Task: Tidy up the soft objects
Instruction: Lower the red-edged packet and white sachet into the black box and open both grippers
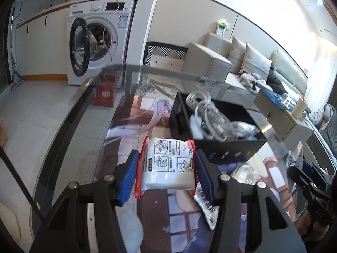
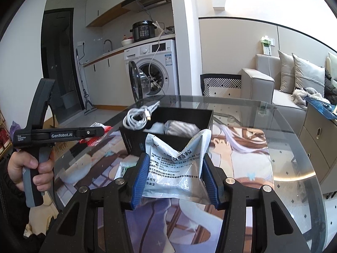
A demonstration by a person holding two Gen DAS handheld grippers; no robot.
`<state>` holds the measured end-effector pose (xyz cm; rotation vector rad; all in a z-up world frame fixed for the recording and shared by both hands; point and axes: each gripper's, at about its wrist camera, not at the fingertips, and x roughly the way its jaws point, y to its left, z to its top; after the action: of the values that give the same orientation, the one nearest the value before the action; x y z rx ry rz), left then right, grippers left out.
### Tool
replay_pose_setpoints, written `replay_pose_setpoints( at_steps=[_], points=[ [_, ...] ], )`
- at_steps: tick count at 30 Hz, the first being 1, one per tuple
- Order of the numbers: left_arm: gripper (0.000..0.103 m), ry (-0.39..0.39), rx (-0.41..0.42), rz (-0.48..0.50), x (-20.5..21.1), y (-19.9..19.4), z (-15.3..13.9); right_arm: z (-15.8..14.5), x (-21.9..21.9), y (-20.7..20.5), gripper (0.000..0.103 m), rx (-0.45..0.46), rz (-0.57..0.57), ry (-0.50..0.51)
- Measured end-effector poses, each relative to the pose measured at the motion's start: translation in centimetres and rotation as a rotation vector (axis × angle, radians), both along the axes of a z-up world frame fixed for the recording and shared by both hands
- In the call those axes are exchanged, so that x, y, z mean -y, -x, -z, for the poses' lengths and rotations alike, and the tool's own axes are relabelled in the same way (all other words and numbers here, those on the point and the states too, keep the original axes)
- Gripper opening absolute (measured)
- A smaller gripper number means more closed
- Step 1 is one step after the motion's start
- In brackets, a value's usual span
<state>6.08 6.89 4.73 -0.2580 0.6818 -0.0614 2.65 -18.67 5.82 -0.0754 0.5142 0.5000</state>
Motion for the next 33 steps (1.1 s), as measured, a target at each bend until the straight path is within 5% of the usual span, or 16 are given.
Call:
replay_pose_setpoints(
  at_steps=[12,33],
  points=[
    [0.053,0.027,0.07,0.028,1.4,-2.6,-2.4,-2.5,-1.5,-3.2,0.05,0.032,0.041,-0.063],
    [0.053,0.053,0.005,0.023,1.8,-7.6,-0.5,-2.8,-3.2,-8.2,0.05,0.001,0.055,-0.058]
  ],
)
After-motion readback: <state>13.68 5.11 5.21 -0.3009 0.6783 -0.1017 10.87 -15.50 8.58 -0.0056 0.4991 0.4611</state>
